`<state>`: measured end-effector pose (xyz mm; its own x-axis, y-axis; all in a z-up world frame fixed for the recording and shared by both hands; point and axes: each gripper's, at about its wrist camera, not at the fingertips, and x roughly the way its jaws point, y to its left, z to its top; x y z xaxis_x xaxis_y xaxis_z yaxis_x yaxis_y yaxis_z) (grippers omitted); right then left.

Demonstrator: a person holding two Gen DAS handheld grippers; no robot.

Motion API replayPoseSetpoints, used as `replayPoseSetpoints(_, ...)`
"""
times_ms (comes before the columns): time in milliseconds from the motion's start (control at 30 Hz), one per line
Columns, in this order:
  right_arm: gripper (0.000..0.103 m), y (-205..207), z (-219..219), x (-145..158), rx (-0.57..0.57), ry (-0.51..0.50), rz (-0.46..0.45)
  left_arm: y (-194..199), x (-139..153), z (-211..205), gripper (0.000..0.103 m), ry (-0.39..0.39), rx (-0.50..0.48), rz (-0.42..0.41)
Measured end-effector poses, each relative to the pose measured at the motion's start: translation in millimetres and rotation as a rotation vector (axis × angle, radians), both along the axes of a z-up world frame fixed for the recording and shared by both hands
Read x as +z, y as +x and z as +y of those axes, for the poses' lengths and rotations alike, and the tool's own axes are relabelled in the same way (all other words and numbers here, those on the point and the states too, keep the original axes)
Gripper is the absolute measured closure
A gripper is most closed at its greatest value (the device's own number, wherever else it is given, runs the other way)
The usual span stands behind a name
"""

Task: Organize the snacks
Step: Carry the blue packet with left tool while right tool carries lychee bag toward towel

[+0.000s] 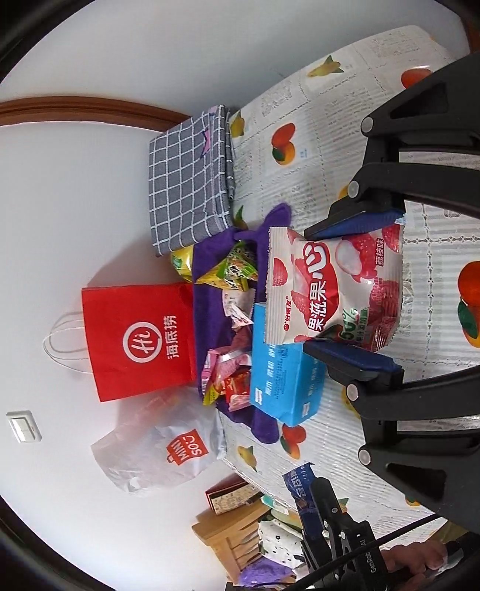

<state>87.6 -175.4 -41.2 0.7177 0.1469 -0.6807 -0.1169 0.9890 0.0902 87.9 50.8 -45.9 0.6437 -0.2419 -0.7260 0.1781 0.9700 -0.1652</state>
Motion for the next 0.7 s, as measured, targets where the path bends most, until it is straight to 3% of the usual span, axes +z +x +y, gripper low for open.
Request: replayPoseSetpoints(700, 0.05, 21.7, -2.5, 29.1, -0.024, 0.009, -0.05, 24.9, 28.5, 1.7, 0.058, -0.01, 0.036, -0.055)
